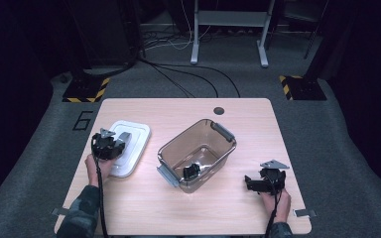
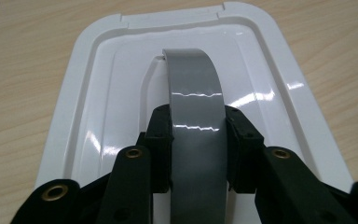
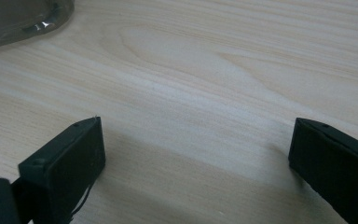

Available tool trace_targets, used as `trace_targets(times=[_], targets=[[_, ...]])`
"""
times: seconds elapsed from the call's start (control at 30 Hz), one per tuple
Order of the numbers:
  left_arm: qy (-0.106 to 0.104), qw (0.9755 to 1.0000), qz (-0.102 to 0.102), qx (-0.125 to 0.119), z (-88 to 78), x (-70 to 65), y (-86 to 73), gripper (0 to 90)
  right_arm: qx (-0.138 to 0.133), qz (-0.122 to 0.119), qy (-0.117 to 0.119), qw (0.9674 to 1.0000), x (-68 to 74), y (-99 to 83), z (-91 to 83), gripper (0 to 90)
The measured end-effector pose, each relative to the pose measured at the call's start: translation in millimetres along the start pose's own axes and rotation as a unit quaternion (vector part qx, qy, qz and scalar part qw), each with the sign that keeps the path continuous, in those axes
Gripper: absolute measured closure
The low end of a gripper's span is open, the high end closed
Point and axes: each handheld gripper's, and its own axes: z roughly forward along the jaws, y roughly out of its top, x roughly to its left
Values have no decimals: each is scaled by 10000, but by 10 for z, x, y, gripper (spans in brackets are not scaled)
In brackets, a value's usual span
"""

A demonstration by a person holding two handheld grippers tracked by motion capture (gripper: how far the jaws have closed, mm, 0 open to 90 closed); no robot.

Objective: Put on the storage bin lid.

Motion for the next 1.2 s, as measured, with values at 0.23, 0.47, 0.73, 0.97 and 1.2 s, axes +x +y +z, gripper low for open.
trace_targets(times=[0.23,0.47,0.73,0.97,1.2], targets=[[-224,9995,226,3,-122,-54,77,665,1,0,-8,10000,0,0,-1,30],[-427,9980,456,21,-263,-118,181,665,-7,-5,-5,10000,0,0,1,29],[-551,9967,591,-113,-419,-173,303,666,-8,-7,-5,10000,-1,0,1,29],[-805,9951,531,-207,-549,-144,424,666,-10,-6,-6,10000,-1,0,2,29],[-982,9927,600,-363,-725,-190,596,666,-7,-3,-10,10000,0,1,2,29]])
